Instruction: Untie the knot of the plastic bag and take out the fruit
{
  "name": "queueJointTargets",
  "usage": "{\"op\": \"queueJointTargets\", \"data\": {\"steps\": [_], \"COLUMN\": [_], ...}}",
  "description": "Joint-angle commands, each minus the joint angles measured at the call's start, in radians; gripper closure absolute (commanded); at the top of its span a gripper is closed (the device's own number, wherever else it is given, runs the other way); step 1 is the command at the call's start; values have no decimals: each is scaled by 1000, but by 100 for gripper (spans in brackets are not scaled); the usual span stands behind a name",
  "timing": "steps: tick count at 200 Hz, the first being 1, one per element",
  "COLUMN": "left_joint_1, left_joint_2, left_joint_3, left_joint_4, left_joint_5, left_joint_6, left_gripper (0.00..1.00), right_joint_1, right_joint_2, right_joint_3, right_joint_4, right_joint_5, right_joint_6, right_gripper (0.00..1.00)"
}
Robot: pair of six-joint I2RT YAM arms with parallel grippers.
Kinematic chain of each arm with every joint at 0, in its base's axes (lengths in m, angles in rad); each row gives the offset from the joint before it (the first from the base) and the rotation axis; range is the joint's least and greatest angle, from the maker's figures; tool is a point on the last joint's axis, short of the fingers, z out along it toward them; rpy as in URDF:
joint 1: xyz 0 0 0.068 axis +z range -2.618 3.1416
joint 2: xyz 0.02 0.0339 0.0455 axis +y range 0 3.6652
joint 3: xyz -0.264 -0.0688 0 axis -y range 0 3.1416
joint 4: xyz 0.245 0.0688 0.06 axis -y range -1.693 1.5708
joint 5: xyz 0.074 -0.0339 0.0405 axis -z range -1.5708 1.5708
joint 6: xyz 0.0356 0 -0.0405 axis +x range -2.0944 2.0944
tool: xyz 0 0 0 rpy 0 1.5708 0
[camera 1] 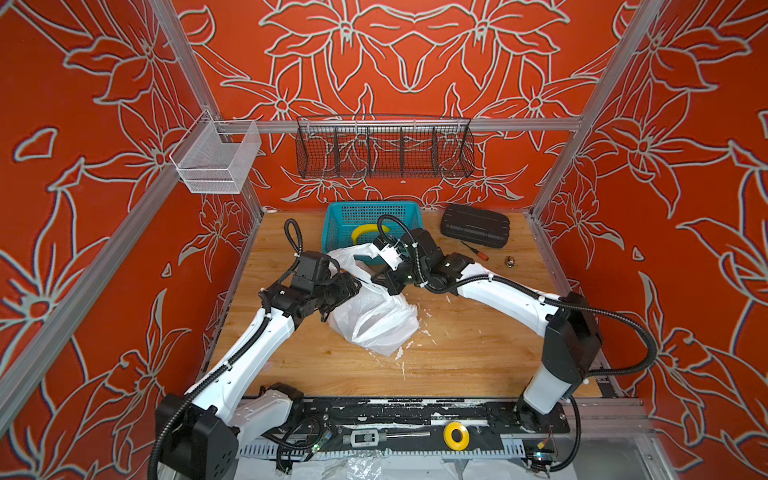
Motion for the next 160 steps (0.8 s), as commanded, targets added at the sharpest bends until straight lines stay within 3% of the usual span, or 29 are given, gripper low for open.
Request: {"op": "queueJointTargets", "data": {"steps": [1, 96, 137, 160], "left_joint_1": [-10, -27, -29, -29], "left_joint_2": [20, 109, 135, 120], "left_joint_3": [36, 61, 73, 70], "left_joint_4": [32, 46, 23, 5], "left_joint_5": [-6, 5, 1, -31], "left_joint_6": [-15, -12, 14, 27], "left_gripper": [31, 31, 53, 76], "right_joint_1": [0, -1, -2, -8], "right_joint_2": [-66, -85, -102, -128], "right_joint_3": [-30, -50, -67, -99], "right_joint_4": [76, 122, 123, 151], "right_joint_5": [22, 29, 66, 99], "right_joint_6": [43, 63, 66, 84], "right_gripper": [100, 100, 100, 100]}}
